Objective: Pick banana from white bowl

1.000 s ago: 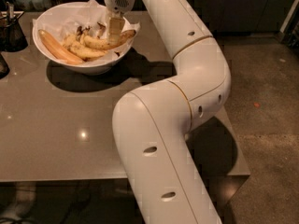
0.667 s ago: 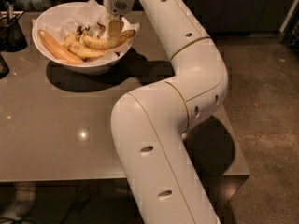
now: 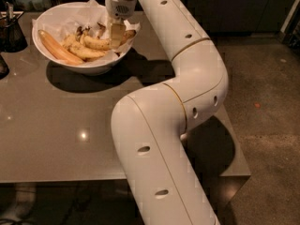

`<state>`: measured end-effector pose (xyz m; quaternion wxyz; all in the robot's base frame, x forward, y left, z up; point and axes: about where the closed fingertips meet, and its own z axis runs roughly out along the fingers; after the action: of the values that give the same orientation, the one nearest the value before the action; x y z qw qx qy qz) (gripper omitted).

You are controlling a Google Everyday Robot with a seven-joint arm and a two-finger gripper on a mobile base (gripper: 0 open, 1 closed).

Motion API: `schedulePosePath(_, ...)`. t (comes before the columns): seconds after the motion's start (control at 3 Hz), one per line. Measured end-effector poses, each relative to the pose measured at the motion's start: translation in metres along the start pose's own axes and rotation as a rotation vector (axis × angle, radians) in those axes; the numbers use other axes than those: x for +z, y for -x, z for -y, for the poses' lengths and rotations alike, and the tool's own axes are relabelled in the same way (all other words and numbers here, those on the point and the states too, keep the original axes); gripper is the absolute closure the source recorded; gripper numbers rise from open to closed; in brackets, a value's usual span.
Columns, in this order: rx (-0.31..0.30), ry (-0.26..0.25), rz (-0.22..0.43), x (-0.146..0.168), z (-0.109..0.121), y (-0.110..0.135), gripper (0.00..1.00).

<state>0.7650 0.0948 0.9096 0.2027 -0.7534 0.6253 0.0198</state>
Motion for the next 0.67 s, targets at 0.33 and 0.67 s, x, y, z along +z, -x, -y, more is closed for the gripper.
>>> schedulePosePath(0.33,0.003,0.017,0.0,0.0082,-0.002,-0.0039,0.42)
schedulePosePath(0.67,0.008,0.032,-0.002,0.0146,-0.0041,-0.0072,0.41)
